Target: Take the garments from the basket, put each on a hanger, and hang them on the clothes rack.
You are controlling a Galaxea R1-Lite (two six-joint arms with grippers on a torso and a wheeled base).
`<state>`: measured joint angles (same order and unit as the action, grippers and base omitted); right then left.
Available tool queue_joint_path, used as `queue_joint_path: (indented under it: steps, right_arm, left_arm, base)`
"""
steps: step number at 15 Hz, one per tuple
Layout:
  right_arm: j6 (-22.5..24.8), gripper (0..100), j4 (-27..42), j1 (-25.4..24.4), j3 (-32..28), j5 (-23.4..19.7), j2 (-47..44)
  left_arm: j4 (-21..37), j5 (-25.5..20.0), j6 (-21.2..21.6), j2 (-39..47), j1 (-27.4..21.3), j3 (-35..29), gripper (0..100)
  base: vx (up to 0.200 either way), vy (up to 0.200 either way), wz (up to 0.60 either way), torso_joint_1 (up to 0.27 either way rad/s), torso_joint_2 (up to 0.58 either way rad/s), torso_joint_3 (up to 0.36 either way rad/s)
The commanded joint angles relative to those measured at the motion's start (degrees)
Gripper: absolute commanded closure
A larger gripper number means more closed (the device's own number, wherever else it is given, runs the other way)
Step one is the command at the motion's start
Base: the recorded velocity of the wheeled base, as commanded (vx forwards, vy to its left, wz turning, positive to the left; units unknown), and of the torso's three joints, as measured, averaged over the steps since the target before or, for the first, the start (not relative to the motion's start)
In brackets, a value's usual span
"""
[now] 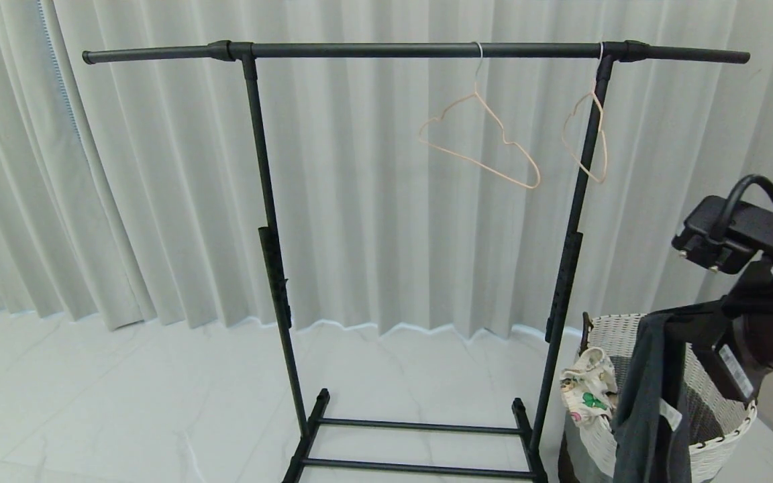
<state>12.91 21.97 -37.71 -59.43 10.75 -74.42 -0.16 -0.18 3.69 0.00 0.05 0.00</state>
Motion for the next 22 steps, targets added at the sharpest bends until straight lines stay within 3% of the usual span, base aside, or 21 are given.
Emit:
queue_joint_path:
  steps: [1, 3, 4, 7, 9, 10, 12, 14, 16, 19, 22]
  right_arm:
    - [-0.34, 100, -0.35, -1.49, -1.83, -0.03, -5.21]
    - [-0.52, 100, -0.70, -2.37, -2.09, -0.38, -6.26]
    - [-0.52, 100, -1.49, -2.72, -2.01, -0.56, -6.35]
    - [-0.52, 100, -2.28, -3.95, -2.01, -0.56, -6.08]
    - [-0.52, 100, -3.42, -4.22, -2.09, -0.56, -5.91]
    - [-0.52, 100, -4.74, -4.22, -2.09, -0.56, -6.00]
    - [-0.69, 100, -6.15, -4.31, -2.18, -0.64, -5.91]
    - [-1.31, 100, -6.24, -4.48, -2.97, -0.64, -5.82]
    - [-2.36, 100, -6.24, -4.48, -4.20, -0.64, -5.91]
    - [-3.51, 100, -6.24, -4.48, -5.35, -1.88, -5.91]
    - [-3.51, 100, -6.24, -4.48, -5.43, -1.88, -5.73]
  left_arm:
    - [-0.02, -0.08, 0.79, 0.00, 0.04, 0.00, 0]
    - [-0.63, -0.78, 0.96, 0.00, -0.05, -0.53, 0]
    - [-0.63, -4.48, 0.61, 1.76, -0.49, -5.45, 0]
    - [-0.72, -13.26, -0.27, 18.81, -1.72, -22.68, 0]
    - [-0.72, -23.11, 3.51, 33.57, -3.30, -31.29, 0]
    - [-0.81, -23.64, 4.13, 40.78, -6.73, -34.54, 0]
    - [-4.15, -23.28, 2.63, 54.93, -18.51, -41.13, 0]
    - [-10.83, -22.32, 0.96, 66.53, -27.38, -42.36, 0]
    - [-19.27, -16.25, -1.76, 79.54, -35.64, -42.45, 0]
    - [-29.81, -9.05, -9.14, 95.01, -46.54, -43.42, 0]
    - [-37.55, -8.87, -12.31, 107.05, -52.70, -46.93, 0]
  base:
    - [0.000, 0.000, 0.00, 0.000, 0.00, 0.000]
    - [0.000, 0.000, 0.00, 0.000, 0.00, 0.000]
    - [0.000, 0.000, 0.00, 0.000, 0.00, 0.000]
    - [0.000, 0.000, 0.00, 0.000, 0.00, 0.000]
    - [0.000, 0.000, 0.00, 0.000, 0.00, 0.000]
    - [0.000, 0.000, 0.00, 0.000, 0.00, 0.000]
    - [0.000, 0.000, 0.00, 0.000, 0.00, 0.000]
    - [0.000, 0.000, 0.00, 0.000, 0.00, 0.000]
    - [0.000, 0.000, 0.00, 0.000, 0.00, 0.000]
    - [0.000, 0.000, 0.00, 0.000, 0.00, 0.000]
    - [0.000, 0.000, 0.00, 0.000, 0.00, 0.000]
